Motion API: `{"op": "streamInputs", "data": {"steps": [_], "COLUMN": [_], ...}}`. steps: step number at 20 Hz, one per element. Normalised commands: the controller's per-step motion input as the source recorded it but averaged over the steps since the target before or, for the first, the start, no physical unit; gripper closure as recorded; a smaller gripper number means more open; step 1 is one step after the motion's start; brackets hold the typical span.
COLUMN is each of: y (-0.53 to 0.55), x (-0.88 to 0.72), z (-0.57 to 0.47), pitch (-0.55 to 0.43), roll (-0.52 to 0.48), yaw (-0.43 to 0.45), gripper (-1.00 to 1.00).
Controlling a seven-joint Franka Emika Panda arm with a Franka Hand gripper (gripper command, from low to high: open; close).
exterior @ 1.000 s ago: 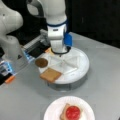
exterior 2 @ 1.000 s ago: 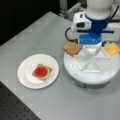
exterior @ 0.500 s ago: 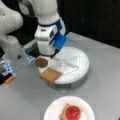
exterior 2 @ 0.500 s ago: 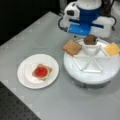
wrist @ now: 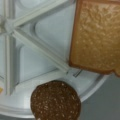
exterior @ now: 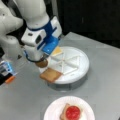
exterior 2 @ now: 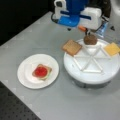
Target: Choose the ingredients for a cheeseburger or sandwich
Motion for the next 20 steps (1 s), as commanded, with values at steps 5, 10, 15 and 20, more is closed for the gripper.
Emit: {"op": "streamInputs", "data": {"steps": [5,10,15,20], "y": [-0.21,-0.31,-0.40,-0.41], "x": [0.29,0.34,0.36,0.33], "z": [0.16,0.18,0.18,0.09], "pitch": [0.254,0.283,0.236,0.201], "roll": [0.411,0.498,0.431,0.466], "yaw": [-0.108,0.035,0.157,0.196], "gripper": [-1.00,-1.00,-1.00,-1.00]}}
